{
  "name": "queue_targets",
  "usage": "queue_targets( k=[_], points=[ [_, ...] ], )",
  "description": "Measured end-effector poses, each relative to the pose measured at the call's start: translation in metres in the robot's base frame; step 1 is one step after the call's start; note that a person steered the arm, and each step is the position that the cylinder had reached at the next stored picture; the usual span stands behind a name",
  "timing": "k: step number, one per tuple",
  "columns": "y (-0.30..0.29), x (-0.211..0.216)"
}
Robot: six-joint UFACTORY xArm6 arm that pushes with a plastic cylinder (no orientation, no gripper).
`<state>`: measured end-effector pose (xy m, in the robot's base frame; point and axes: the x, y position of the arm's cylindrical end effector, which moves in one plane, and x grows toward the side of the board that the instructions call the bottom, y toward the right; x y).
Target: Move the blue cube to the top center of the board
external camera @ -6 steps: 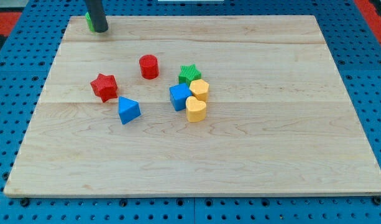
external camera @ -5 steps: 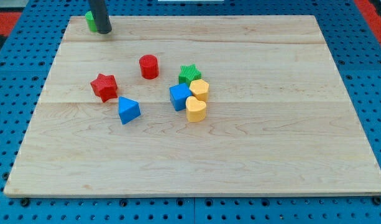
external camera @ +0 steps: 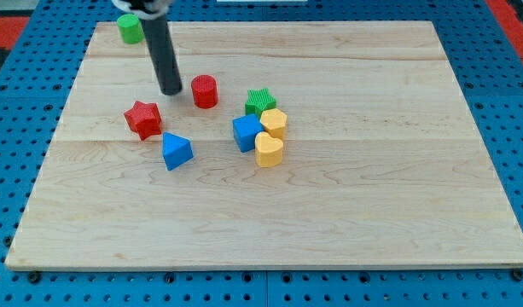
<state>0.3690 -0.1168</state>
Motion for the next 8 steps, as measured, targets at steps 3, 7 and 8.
queue_targets(
  k=[3, 7, 8],
  points=[
    [0.012, 0.069],
    [0.068, 0.075],
    [0.072, 0.087]
  ],
)
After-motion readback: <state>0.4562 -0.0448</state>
